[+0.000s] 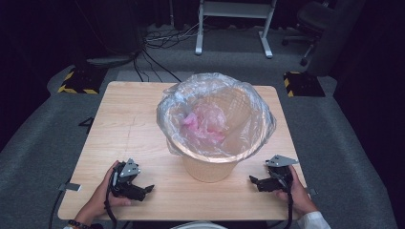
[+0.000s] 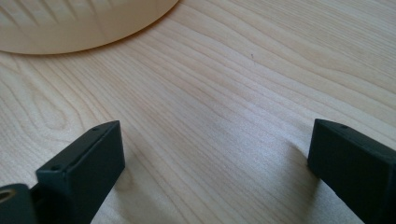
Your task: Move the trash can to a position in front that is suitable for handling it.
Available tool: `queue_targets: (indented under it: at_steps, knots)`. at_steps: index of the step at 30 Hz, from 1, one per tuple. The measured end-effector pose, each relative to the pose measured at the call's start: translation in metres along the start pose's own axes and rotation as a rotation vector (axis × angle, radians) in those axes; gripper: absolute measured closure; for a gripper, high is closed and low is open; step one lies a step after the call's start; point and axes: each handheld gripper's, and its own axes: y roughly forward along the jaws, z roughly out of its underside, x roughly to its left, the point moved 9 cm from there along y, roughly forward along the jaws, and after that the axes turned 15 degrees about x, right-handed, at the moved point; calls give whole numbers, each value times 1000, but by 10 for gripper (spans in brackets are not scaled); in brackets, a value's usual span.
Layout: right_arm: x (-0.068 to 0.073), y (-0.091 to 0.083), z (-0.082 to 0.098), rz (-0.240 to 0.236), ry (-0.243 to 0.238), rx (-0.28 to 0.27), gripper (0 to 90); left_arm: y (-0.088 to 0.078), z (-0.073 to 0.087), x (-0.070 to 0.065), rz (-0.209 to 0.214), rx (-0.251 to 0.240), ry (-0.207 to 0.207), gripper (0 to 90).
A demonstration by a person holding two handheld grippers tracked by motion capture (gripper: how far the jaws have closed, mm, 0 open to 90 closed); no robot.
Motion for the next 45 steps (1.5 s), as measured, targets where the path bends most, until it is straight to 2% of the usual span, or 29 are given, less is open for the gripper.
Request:
queue_targets:
  at_steps: [4,6,7,9,10,12,14,16,20,22,25,27,32,36,38,39,40,43,45]
  knots:
    - [-1,1,-1,-17,-28,2,31,3,-5,0,10,1,29,0]
    - [-1,1,-1,-22,-40,2,34,7,-13,-2,29,0,49,0]
    - [-1,1,-2,-26,-46,1,56,9,-16,-3,42,3,64,0]
    - [2,0,-5,-48,-68,-17,184,12,-22,-5,62,2,93,0]
    - [4,-1,-8,-55,-89,-29,216,14,-26,-7,69,0,118,0]
    - [9,-2,-15,-58,-120,-48,139,18,-33,-10,90,2,144,0]
    - [15,-4,-24,-70,-160,-78,188,22,-41,-12,98,1,162,0]
    - [21,-5,-33,-79,-189,-109,159,26,-49,-13,106,3,184,1]
    - [37,-10,-51,-139,-255,-157,164,33,-63,-13,106,2,191,1]
    - [43,-12,-59,-147,-271,-184,168,36,-68,-12,106,2,199,3]
    - [55,-14,-68,-194,-288,-218,167,38,-72,-12,110,2,201,1]
    - [63,-13,-69,-194,-315,-225,150,38,-72,-12,109,1,201,3]
    - [82,-14,-69,-226,-352,-237,157,36,-68,-13,102,-1,191,6]
    - [95,-13,-66,-215,-394,-232,164,30,-57,-16,94,1,182,7]
    - [94,-11,-61,-209,-400,-209,165,26,-49,-20,92,-1,168,8]
    - [89,-9,-57,-180,-387,-178,165,23,-45,-21,85,0,156,8]
    - [80,-6,-52,-135,-374,-134,165,21,-40,-22,79,-2,139,8]
    - [53,-1,-32,-42,-313,-22,202,15,-29,-25,62,-2,103,11]
    - [40,-1,-21,-43,-267,-12,195,12,-22,-27,66,-4,97,12]
